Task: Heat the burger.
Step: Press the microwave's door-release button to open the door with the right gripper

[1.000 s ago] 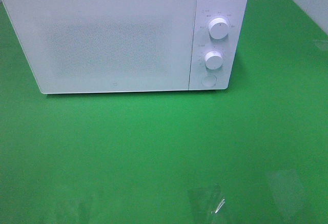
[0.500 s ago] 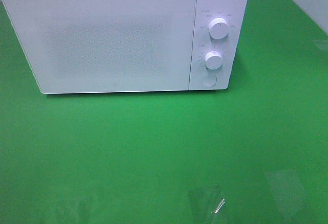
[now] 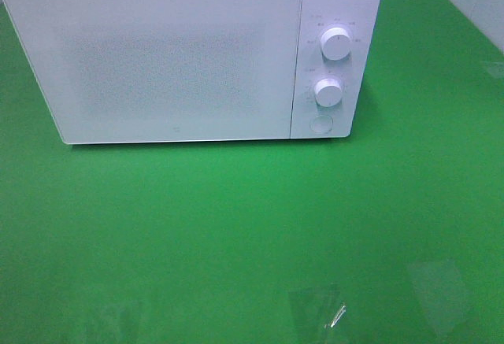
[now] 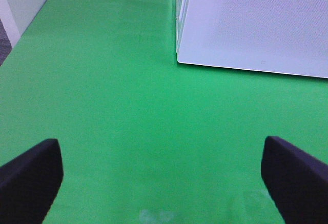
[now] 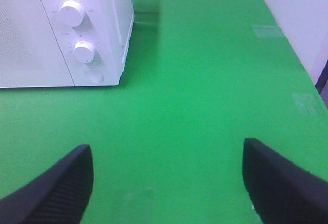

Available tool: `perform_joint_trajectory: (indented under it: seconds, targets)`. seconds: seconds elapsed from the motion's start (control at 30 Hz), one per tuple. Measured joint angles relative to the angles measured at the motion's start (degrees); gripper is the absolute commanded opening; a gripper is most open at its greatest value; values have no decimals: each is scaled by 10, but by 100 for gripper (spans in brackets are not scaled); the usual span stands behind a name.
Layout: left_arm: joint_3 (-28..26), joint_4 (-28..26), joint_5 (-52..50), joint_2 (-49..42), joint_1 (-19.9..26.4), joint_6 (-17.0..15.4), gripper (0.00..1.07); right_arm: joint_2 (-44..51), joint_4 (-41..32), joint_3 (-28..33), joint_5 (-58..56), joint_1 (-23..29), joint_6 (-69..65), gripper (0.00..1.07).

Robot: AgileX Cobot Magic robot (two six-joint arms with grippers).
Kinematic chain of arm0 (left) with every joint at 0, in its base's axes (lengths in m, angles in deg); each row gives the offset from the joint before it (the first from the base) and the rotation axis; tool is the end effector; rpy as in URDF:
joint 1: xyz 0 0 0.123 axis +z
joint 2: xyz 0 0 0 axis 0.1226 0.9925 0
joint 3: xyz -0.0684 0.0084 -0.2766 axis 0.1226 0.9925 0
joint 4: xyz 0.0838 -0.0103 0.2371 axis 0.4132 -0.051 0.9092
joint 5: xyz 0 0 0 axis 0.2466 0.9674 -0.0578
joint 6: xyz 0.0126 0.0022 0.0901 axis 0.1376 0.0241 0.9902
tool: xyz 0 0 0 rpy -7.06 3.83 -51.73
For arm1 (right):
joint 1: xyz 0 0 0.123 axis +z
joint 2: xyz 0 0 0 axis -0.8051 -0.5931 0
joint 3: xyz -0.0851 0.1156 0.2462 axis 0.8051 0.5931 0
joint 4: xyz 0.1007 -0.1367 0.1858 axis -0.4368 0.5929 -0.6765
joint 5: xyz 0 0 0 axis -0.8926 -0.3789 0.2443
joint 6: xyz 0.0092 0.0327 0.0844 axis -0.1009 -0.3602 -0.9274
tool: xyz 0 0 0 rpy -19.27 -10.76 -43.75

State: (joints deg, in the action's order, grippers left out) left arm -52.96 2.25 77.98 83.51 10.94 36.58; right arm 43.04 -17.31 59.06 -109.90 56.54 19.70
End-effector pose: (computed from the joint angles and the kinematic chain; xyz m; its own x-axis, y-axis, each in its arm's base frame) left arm -0.0073 -0.0084 0.2818 -0.4363 -0.0854 -0.8958 -0.0138 0.9960 -0.0882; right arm 0.0267 -0.0010 0.3047 -0.3500 -0.0495 -0.9354 -0.0374 0.9985 -0.0388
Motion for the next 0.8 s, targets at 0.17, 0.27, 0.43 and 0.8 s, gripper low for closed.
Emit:
perform_joint_trajectory:
  seconds: [0.17,0.27,0.43,0.8]
  targets:
    - [0,0,0,0,0,0,100,-66,0,1,95,0,7,76]
    - [0,0,0,0,0,0,100,-127,0,9,168,0,7,76]
    - [0,0,0,0,0,0,100,-202,0,14,242,0,7,76]
    - [0,0,0,0,0,0,100,-358,0,15,395,0,-9,76]
